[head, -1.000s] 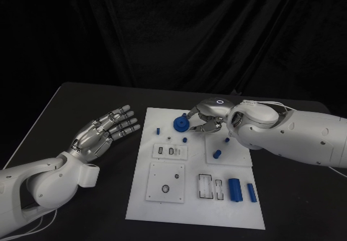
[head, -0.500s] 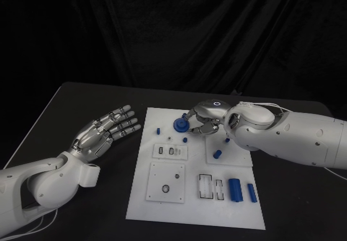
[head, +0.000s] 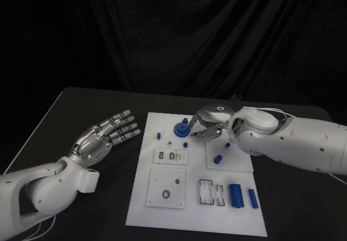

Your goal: Assemble the parts on the task board

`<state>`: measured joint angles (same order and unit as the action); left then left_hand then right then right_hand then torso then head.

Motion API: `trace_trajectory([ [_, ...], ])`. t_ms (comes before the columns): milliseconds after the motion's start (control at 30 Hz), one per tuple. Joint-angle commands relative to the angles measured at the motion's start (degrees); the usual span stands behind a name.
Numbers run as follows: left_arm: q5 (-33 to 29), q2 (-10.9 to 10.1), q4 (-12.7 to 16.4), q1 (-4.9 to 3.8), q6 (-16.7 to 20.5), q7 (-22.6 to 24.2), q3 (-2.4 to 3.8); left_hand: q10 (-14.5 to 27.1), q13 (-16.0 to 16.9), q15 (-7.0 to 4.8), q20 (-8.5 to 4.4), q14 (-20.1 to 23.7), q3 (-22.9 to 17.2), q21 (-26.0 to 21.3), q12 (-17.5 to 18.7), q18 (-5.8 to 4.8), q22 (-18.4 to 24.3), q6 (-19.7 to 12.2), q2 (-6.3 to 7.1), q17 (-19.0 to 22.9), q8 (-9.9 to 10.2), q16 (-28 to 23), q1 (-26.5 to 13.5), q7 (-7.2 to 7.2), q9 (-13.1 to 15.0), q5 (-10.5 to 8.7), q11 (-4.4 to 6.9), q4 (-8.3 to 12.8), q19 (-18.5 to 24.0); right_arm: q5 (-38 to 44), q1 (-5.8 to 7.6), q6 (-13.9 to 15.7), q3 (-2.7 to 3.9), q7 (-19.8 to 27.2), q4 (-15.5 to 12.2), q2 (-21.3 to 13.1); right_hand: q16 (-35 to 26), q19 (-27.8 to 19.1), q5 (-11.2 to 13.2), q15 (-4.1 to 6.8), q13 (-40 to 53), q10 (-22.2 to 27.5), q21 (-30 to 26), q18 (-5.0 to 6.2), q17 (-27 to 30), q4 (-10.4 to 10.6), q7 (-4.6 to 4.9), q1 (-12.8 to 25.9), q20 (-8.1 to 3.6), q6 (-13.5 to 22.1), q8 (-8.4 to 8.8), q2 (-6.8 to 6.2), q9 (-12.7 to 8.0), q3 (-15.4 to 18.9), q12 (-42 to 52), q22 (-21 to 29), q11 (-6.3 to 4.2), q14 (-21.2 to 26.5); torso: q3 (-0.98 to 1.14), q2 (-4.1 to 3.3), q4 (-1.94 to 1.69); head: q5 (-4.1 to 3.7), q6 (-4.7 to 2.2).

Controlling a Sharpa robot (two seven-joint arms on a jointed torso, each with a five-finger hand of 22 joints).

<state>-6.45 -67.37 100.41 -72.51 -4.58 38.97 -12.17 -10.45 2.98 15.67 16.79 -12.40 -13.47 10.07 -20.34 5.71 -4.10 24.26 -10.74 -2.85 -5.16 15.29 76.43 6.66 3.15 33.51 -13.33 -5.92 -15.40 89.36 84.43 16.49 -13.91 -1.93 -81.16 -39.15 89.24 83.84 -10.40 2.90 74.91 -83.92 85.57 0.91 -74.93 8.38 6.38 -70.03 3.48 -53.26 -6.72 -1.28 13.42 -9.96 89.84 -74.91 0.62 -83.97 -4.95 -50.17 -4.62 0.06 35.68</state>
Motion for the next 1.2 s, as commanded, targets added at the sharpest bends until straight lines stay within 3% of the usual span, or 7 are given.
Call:
trace_trajectory([
  [33, -0.13, -0.16, 0.26, 0.03, -0.51, 10.67, 0.03, 0.1, 0.06, 0.24, -0.14, -0.04, -0.35, 0.02, -0.19, -0.95, 0.07, -0.09, 0.01, -0.05, 0.1, 0.15, -0.56, 0.36, 0.01, 0.02, -0.49, -0.11, -0.35, 0.14, -0.05, 1.37, -0.08, -0.52, -0.77, -1.31, 0.05, 3.03, 0.56, -0.28, 15.09, -6.08, -0.02, 0.59, -14.25, 0.38, -0.08, 0.79, 0.17, -0.39, 0.05, 0.13, -0.15, 0.42, 0.16, -11.88, 0.51, -5.77, 0.01, -0.01, 0.01, -0.04, -0.1],
  [167, -0.13, -0.32, 0.4, 0.03, -0.43, 10.67, 0.03, 0.09, 0.06, 0.25, -0.14, -0.01, -0.45, 0.01, -0.22, -0.97, 0.08, 0.03, 0.05, -0.05, 0.08, 0.19, -0.64, 0.4, 0.03, 0.02, -0.53, -0.09, -0.34, -0.21, 0.57, 3.48, -0.08, -0.3, -2.24, -3.3, -0.08, 2.98, 0.83, -0.28, 15.09, -6.08, -0.1, 0.62, -14.11, 0.56, -0.06, 0.93, 0.2, -0.09, 0.34, 0.13, -0.23, 0.53, 0.16, -11.83, 0.46, -5.72, 0.01, 0.01, 0.02, -0.17, -0.17],
  [267, -0.13, -0.41, 0.49, 0.03, -0.38, 10.7, 0.03, 0.09, 0.06, 0.25, -0.14, -0.01, -0.45, 0.01, -0.22, -0.97, 0.08, 0.03, 0.05, -0.05, 0.08, 0.19, -0.64, 0.4, 0.03, 0.02, -0.53, -0.09, -0.34, -0.48, 1.3, 4.75, -0.08, -0.58, -3.8, -5.22, -1.26, 2.11, 0.92, -0.04, 15.09, -6.08, -1.38, 1.03, -12.79, 0.94, -0.37, 0.76, 0.08, 2.73, 2.4, 0.21, -1.21, 0.66, 0.16, -11.02, 0.09, -5.27, 0.0, 0.04, 0.07, -0.22, -0.53],
  [333, -0.13, -0.44, 0.56, 0.03, -0.33, 10.7, 0.03, 0.09, 0.06, 0.25, -0.14, -0.01, -0.45, 0.01, -0.22, -0.97, 0.08, 0.03, 0.05, -0.05, 0.08, 0.19, -0.64, 0.4, 0.03, 0.02, -0.53, -0.09, -0.34, -0.57, 1.75, 5.16, -0.08, -0.91, -4.82, -6.45, -1.57, 1.9, 0.92, 0.04, 15.09, -6.08, -1.71, 1.12, -12.46, 1.05, -0.49, 0.69, 0.01, 3.25, 2.77, 0.21, -1.49, 0.71, 0.16, -10.82, -0.02, -5.14, 0.02, 0.04, 0.13, -0.17, -0.51],
  [667, -0.13, -0.6, 0.81, 0.03, -0.12, 10.69, 0.03, 0.09, 0.06, 0.25, -0.14, -0.01, -0.45, 0.01, -0.22, -0.97, 0.08, 0.03, 0.05, -0.05, 0.08, 0.19, -0.64, 0.4, 0.03, 0.02, -0.53, -0.09, -0.34, -0.72, 3.31, 3.92, -0.14, -4.72, -11.29, -14.68, -1.79, 1.84, 0.96, 0.27, 15.07, -6.06, -1.86, 1.14, -12.24, 1.03, -0.75, 0.13, -0.18, 2.54, 2.51, 0.09, -1.69, 0.72, 0.15, -10.78, -0.27, -5.06, 0.01, 0.07, 0.32, -0.43, -0.39],
  [933, -0.13, -0.36, 0.69, 0.03, -0.19, 10.58, 0.03, 0.09, 0.06, 0.25, -0.14, -0.01, -0.45, 0.01, -0.22, -0.97, 0.08, 0.03, 0.05, -0.05, 0.08, 0.19, -0.64, 0.4, 0.03, 0.02, -0.53, -0.09, -0.34, -0.76, 3.25, 2.79, -0.31, -7.1, -12.83, -19.41, -1.83, 1.97, 0.64, 0.49, 14.99, -5.98, -1.75, 1.09, -12.21, 0.55, -1.13, -1.1, -0.39, 2.38, 2.67, -0.32, -1.98, 0.56, 0.11, -10.92, -0.56, -5.06, -0.01, 0.14, 0.45, -0.53, 0.09],
  [1200, -0.13, -0.02, 0.46, 0.03, -0.3, 10.53, 0.03, 0.09, 0.06, 0.25, -0.14, -0.01, -0.45, 0.01, -0.22, -0.97, 0.08, 0.03, 0.05, -0.05, 0.08, 0.19, -0.64, 0.4, 0.03, 0.02, -0.53, -0.09, -0.34, -0.79, 1.39, 3.47, -0.38, -8.78, -12.99, -23.08, -2.02, 1.92, 0.87, 0.66, 14.57, -5.62, -1.86, 1.1, -12.03, 0.35, -1.33, -1.8, -0.54, 2.81, 2.94, -0.74, -2.3, 0.58, -0.06, -10.89, -0.75, -4.99, 0.02, 0.17, 0.51, -0.83, 0.66],
])
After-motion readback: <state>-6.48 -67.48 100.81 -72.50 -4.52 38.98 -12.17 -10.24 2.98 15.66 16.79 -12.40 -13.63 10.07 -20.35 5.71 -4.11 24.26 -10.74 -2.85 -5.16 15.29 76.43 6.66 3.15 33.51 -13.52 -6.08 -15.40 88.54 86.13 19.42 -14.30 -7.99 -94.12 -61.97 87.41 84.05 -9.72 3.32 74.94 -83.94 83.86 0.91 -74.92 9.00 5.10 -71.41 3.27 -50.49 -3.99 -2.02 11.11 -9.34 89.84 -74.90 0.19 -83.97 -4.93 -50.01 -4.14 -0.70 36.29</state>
